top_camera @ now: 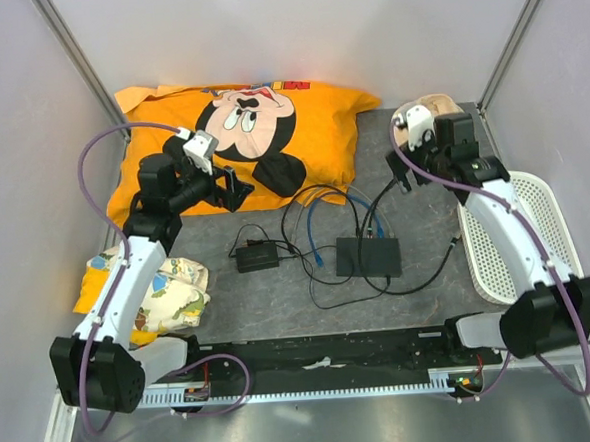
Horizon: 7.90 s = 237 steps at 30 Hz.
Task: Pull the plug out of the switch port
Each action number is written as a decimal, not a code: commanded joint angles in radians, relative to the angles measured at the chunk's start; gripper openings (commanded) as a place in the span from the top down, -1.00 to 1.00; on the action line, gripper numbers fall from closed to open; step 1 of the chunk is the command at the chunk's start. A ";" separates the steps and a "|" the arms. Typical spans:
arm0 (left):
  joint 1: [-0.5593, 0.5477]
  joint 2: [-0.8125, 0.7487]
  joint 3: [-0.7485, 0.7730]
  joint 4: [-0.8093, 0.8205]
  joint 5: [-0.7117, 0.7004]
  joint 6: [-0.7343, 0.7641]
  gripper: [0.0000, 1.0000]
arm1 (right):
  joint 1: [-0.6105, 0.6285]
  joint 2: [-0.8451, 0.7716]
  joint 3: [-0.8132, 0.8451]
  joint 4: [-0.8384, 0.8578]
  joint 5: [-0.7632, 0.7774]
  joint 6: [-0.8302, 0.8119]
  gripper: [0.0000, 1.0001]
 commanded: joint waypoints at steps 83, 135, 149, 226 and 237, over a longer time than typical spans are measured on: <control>-0.287 0.211 -0.013 -0.166 0.121 -0.019 0.97 | 0.434 0.378 -0.054 -0.448 -0.463 -0.385 0.75; -0.361 0.768 0.222 -0.195 -0.057 -0.159 0.97 | 0.451 0.285 -0.308 0.119 -0.046 0.098 0.57; -0.326 0.811 0.445 -0.315 0.010 -0.133 0.97 | 0.368 0.211 -0.178 -0.028 -0.025 -0.048 0.44; -0.393 0.707 0.125 -0.377 0.210 0.336 0.23 | 0.483 0.386 -0.255 0.097 -0.072 0.026 0.43; -0.468 0.724 0.138 -0.379 0.125 0.332 0.22 | 0.483 0.386 -0.249 0.094 -0.064 0.021 0.37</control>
